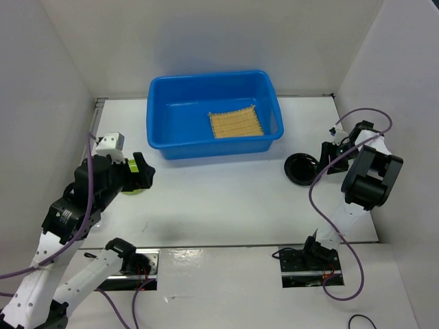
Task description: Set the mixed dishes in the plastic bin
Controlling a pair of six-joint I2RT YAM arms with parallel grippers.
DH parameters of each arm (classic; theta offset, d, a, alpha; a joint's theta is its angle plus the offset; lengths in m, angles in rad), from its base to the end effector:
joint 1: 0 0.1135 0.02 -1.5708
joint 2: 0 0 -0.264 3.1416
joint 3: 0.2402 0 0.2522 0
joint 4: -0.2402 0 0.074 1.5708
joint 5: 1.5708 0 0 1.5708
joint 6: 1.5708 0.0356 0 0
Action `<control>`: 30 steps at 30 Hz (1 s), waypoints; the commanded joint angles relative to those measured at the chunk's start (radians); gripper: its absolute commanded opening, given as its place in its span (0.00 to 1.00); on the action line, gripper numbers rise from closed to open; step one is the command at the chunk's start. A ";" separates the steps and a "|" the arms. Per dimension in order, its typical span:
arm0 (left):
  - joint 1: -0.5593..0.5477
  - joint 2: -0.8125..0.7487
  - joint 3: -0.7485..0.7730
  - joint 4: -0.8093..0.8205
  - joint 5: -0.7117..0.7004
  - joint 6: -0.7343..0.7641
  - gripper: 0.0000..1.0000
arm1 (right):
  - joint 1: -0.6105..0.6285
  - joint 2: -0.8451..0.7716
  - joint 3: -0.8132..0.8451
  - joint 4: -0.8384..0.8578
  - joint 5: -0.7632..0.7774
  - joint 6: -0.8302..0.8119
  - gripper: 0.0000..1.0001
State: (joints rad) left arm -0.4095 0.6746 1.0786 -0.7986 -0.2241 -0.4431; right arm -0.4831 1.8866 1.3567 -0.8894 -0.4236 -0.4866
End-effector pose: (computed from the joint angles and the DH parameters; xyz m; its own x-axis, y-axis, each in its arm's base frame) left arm 0.1094 -0.0389 0.3881 -0.4043 -0.2802 -0.8706 0.0295 0.9474 -0.3186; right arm 0.3254 -0.1542 0.1872 -0.9461 0.0149 -0.3234 -0.0836 0.9538 0.2886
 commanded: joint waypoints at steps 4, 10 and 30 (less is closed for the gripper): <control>-0.003 0.000 -0.034 0.050 -0.037 0.024 1.00 | 0.040 0.069 0.047 0.101 0.025 0.072 0.60; -0.003 -0.009 -0.043 0.061 -0.046 0.024 1.00 | 0.084 0.161 0.065 0.112 0.025 0.082 0.60; -0.003 -0.018 -0.062 0.079 -0.055 0.015 1.00 | 0.173 -0.320 0.093 0.069 0.176 0.123 0.00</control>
State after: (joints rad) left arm -0.4095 0.6640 1.0241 -0.7727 -0.2657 -0.4435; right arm -0.3428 1.7588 1.3876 -0.8200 -0.3367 -0.3573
